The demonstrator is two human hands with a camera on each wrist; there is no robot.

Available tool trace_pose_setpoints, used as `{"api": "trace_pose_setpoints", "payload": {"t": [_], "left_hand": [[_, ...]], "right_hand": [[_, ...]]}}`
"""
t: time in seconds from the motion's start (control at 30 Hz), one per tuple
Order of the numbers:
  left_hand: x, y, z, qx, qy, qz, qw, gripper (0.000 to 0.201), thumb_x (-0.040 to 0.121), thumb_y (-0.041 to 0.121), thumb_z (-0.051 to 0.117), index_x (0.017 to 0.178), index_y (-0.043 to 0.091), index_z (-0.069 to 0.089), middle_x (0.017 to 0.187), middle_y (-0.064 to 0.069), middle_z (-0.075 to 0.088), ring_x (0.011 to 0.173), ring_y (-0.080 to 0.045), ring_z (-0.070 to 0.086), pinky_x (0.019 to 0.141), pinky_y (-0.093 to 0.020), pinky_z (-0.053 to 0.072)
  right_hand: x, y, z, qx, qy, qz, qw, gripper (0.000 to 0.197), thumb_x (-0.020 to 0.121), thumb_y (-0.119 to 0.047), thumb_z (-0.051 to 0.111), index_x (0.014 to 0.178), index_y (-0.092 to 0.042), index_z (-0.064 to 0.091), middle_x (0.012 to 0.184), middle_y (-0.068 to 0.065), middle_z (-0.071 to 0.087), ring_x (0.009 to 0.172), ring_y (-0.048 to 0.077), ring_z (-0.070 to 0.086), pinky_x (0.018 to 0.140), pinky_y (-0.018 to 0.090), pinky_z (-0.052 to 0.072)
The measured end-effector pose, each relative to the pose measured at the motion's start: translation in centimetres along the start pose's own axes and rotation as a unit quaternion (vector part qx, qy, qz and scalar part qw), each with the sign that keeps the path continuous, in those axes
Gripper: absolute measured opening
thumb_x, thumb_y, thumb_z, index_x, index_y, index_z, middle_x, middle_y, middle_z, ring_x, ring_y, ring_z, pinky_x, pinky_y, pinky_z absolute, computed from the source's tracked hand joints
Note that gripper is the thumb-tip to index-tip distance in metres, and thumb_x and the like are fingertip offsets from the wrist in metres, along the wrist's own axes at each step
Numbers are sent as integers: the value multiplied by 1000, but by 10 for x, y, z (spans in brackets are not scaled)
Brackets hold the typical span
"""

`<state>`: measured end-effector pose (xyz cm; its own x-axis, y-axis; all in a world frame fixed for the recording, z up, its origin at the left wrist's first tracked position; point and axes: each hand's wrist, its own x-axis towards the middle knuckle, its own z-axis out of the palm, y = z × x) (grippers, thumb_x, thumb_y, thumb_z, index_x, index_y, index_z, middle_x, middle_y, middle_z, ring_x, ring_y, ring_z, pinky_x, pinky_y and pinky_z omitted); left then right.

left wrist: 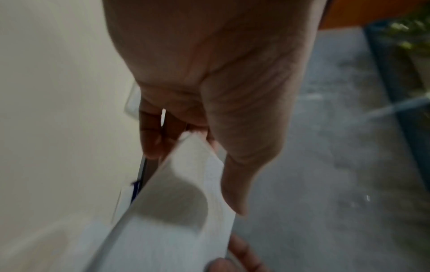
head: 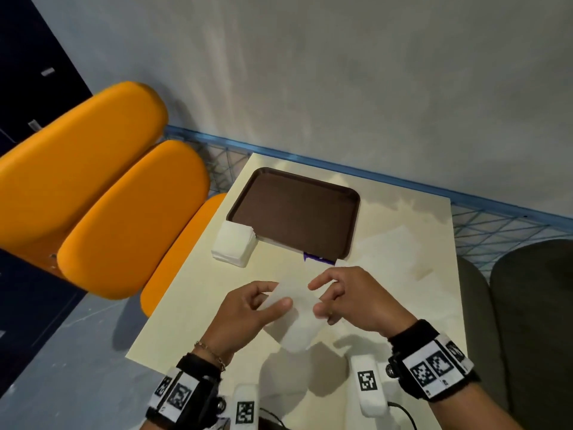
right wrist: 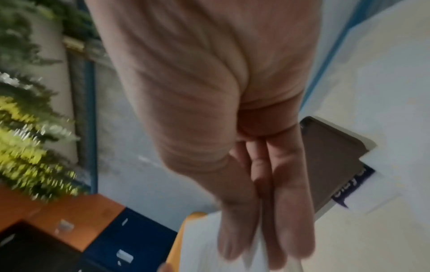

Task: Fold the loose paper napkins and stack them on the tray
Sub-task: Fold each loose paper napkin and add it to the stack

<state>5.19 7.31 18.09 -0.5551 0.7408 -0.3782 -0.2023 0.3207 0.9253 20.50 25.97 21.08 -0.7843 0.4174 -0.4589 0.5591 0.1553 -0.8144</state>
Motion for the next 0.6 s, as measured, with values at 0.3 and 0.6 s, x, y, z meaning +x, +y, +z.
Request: {"api": "trace_pose_setpoints", "payload": {"t": [0.3, 0.6], "left_hand": [[46, -9, -37, 18, 63, 11, 998, 4, 88, 27, 83, 89, 25, 86, 94, 10, 81, 87, -8, 72, 81, -28, 59], [119, -36, -116, -196, 168, -117, 959, 16, 90, 27, 82, 103, 18, 83, 102, -2, 81, 96, -24, 72, 79, -36, 56]], "right_hand": [[60, -14, 30, -24, -34, -2, 999, 41, 79, -32, 94, 114, -33, 73, 93, -7, 79, 81, 10, 75, 87, 33, 62], [176, -10, 89, 172, 33, 91, 980, 16, 93, -20, 81, 100, -6, 77, 93, 10, 80, 80, 19, 74, 81, 35, 61]]}}
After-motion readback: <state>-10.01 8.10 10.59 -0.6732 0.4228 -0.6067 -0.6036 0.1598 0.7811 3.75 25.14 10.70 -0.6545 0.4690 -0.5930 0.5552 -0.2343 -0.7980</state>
